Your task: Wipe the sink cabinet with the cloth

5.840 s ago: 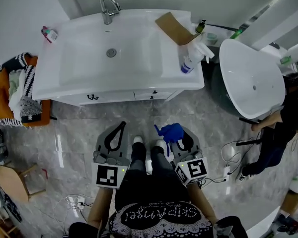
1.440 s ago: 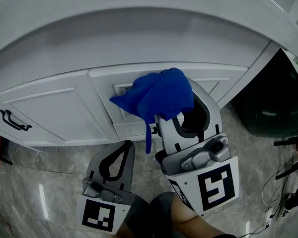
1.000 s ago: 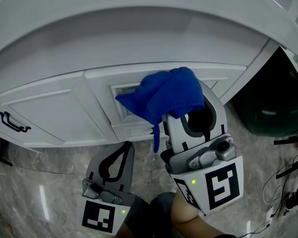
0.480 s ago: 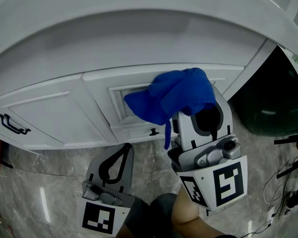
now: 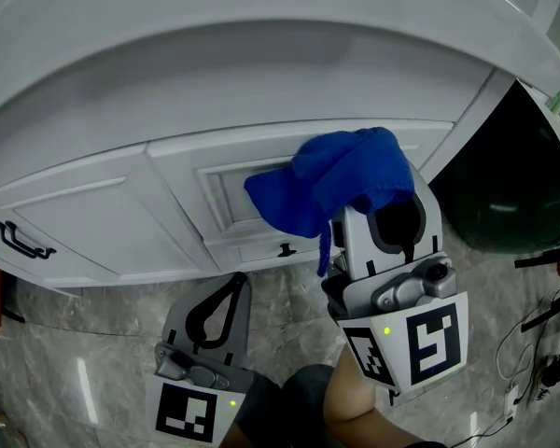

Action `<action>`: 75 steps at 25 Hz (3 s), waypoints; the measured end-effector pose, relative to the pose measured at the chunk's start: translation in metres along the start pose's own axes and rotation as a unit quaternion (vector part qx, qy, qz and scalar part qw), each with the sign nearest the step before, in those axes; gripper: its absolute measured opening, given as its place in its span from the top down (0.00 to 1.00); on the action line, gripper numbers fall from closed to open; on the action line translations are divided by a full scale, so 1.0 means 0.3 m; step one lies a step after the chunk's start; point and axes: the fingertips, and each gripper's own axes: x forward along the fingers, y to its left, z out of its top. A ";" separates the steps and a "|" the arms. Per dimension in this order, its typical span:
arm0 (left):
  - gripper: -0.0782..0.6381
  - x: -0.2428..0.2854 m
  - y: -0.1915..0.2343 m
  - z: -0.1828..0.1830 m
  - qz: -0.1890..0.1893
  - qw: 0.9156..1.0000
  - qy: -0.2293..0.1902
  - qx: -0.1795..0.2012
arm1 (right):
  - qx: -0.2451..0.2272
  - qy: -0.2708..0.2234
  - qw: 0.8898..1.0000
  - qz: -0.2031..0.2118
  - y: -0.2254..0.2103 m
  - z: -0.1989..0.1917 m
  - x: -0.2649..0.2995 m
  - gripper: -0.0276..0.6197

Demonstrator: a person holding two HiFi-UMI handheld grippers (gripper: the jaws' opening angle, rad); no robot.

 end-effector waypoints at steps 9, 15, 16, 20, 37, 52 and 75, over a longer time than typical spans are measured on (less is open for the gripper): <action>0.89 0.011 -0.008 -0.009 -0.004 1.000 0.007 0.007 | -0.004 -0.002 1.000 -0.018 -0.027 0.001 -0.009 0.78; 0.89 0.012 0.005 -0.018 0.001 1.000 0.009 0.006 | -0.007 -0.003 1.000 -0.029 -0.042 -0.002 -0.012 0.78; 0.89 0.014 0.005 -0.019 0.001 1.000 0.010 0.007 | -0.007 -0.003 1.000 -0.031 -0.046 -0.002 -0.013 0.78; 0.89 0.017 -0.001 -0.018 -0.001 1.000 0.011 0.009 | -0.005 -0.007 0.999 -0.039 -0.065 0.001 -0.020 0.78; 0.89 0.024 -0.004 -0.024 -0.005 1.000 0.013 0.007 | -0.011 -0.016 0.994 -0.106 -0.190 -0.005 -0.062 0.78; 0.89 0.035 -0.011 -0.028 -0.008 1.000 0.014 0.008 | -0.016 -0.026 0.988 -0.150 -0.280 -0.011 -0.091 0.78; 0.89 0.026 -0.020 -0.015 -0.012 1.000 0.011 0.017 | -0.035 -0.030 0.974 -0.222 -0.413 -0.027 -0.140 0.78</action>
